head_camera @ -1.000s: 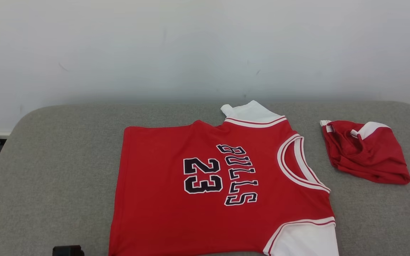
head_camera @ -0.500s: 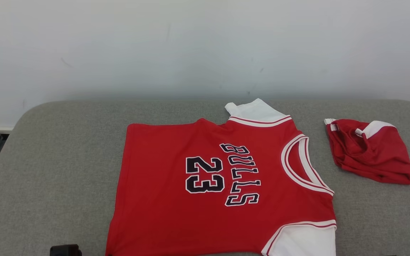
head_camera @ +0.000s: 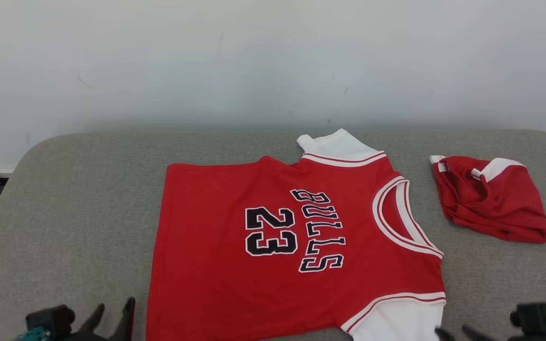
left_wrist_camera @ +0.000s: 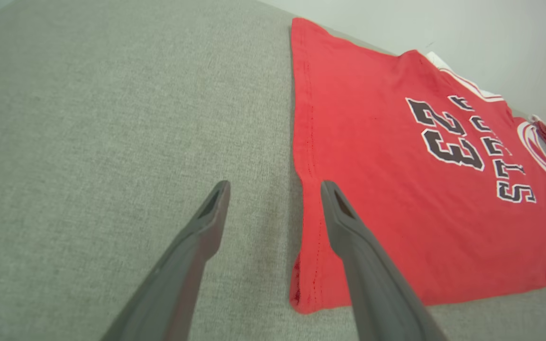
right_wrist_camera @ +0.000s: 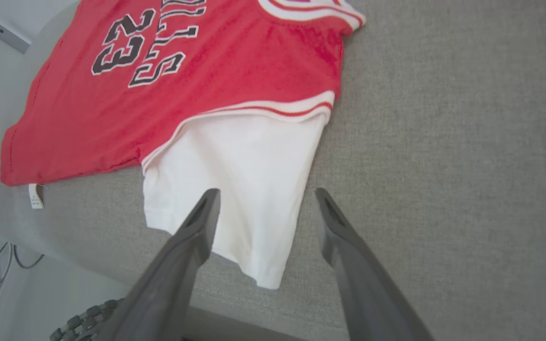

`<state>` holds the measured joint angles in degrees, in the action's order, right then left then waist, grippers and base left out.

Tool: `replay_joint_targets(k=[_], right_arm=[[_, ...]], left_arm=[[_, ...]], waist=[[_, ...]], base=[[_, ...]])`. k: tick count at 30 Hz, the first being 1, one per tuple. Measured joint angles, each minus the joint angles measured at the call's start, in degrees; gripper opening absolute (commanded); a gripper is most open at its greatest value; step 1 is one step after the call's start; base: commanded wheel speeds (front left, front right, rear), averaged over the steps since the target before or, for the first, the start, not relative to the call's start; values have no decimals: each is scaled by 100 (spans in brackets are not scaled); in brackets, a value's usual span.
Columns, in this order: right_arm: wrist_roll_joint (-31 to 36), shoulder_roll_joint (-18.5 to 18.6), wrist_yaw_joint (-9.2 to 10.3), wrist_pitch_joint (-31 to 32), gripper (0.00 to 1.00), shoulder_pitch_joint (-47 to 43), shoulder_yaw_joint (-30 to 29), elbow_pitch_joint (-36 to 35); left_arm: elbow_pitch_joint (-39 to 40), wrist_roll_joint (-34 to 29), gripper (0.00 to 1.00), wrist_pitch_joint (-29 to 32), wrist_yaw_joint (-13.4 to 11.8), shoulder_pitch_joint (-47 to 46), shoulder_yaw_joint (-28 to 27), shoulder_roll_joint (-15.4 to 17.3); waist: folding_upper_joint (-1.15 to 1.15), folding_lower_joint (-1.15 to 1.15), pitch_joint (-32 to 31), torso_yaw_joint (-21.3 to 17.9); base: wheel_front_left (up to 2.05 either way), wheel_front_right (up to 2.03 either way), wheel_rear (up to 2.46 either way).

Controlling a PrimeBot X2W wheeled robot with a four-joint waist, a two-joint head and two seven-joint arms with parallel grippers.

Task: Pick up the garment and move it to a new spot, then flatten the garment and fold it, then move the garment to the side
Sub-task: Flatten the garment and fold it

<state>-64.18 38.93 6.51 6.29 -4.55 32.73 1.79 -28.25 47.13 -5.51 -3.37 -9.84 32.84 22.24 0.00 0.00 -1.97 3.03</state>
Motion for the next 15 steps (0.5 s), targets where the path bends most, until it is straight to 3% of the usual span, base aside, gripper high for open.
replay_joint_targets(k=[7, 15], right_arm=[[356, -140, 0, -902, 100, 606, -525, -277], [1111, -207, 55, -1972, 100, 727, -884, -151]], left_arm=[[500, -122, 100, -787, -226, -16, -399, -9], [818, -586, 100, -867, -339, 1, -668, -70]], waist=[[0, 0, -1, -20], [0, 0, 14, -36]], base=[[0, 0, 0], [0, 0, 0]])
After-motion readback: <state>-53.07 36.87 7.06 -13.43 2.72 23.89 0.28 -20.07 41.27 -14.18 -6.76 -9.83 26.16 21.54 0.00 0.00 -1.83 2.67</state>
